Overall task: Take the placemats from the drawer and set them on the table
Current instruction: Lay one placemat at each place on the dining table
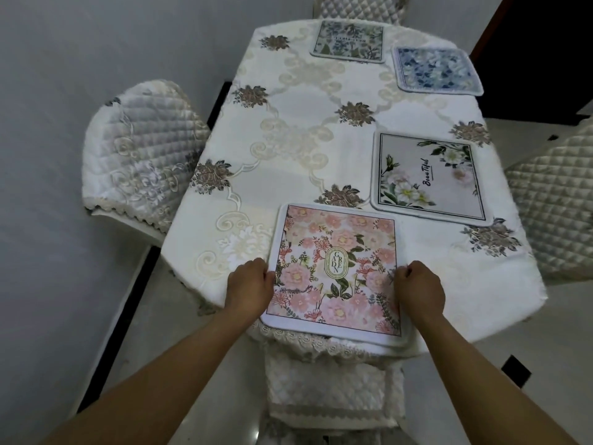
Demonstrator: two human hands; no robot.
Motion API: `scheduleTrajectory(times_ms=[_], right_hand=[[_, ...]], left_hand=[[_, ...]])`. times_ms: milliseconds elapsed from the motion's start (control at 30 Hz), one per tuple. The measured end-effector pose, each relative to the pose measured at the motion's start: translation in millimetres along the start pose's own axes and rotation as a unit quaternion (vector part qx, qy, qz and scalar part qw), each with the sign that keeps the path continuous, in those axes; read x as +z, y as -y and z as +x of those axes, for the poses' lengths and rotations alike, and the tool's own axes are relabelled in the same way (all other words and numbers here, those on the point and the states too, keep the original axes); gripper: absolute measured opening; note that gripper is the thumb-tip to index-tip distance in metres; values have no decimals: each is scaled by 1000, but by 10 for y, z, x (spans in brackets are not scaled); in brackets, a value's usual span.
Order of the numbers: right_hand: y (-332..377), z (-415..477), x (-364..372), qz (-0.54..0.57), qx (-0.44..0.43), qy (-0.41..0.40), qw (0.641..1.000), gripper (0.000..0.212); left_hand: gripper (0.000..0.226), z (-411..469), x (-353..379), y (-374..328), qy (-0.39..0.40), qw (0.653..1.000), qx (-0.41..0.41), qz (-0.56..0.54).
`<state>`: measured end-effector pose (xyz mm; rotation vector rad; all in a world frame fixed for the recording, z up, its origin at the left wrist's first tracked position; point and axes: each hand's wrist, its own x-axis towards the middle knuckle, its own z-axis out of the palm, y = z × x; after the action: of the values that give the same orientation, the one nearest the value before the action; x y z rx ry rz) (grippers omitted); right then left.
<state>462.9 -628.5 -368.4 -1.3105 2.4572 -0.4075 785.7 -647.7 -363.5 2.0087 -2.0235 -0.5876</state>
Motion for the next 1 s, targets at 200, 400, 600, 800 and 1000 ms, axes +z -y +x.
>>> scheduleTrajectory(times_ms=[200,400,600,800,1000], right_hand=[[-39,-78,33,-19,-5,-19,1000,31],[-36,-180,77,-5,-90,-115,989,28],[588,-487,356,-41,-323,58,944,59],[534,-573,603,-78,-352,82,929,60],[147,-512,445,-80,-301,69,948,64]], left_hand=[[21,11,60,68,-3,1000,14,23],[44,-112,177,-27,-71,995,50,52],[56,-97,444,-591,-2,981,179,71],[67,-87,590,-502,70,965,211,141],[72,-148,526,-326,53,977,169,116]])
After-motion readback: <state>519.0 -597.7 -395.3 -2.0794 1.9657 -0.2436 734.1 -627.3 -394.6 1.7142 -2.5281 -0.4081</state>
